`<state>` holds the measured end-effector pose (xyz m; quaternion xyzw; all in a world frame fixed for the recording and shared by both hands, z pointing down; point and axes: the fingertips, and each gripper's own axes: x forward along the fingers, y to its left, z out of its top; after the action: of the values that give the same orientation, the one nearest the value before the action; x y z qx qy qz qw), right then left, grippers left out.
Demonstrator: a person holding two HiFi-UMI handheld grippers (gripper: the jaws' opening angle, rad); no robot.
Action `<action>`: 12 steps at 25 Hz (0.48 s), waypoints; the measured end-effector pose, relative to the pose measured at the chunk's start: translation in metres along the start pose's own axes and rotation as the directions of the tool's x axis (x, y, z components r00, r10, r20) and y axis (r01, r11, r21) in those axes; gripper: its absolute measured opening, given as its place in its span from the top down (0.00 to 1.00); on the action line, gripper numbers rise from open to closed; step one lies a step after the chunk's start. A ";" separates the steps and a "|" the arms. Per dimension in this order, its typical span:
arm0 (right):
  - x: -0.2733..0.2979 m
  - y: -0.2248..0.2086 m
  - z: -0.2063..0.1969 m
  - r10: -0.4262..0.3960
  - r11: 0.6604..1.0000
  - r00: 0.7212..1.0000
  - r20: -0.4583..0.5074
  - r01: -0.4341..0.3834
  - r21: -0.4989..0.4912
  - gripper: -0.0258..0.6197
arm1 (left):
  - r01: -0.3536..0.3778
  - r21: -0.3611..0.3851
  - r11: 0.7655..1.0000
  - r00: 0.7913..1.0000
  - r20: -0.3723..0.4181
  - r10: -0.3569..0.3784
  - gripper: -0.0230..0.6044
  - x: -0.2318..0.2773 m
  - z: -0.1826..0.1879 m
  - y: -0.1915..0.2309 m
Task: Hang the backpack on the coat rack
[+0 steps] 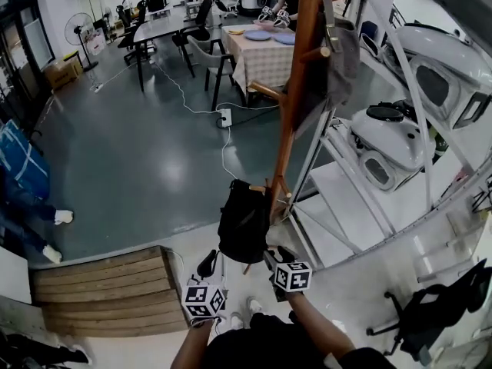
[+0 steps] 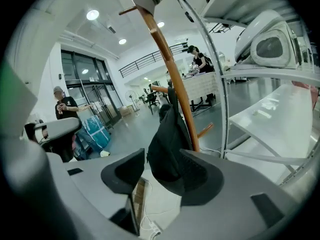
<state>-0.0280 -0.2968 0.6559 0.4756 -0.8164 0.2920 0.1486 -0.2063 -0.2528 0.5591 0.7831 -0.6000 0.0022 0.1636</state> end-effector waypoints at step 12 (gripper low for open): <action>-0.081 0.038 0.050 0.008 1.000 0.985 0.171 -0.003 -0.027 0.87 | 0.017 0.025 1.000 0.997 0.079 -0.019 0.93 -0.032 0.032 -0.023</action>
<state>-0.0179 -0.2576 0.5615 0.4945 -0.8314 0.2394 0.0835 -0.1994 -0.2258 0.5167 0.7900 -0.5987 -0.0230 0.1301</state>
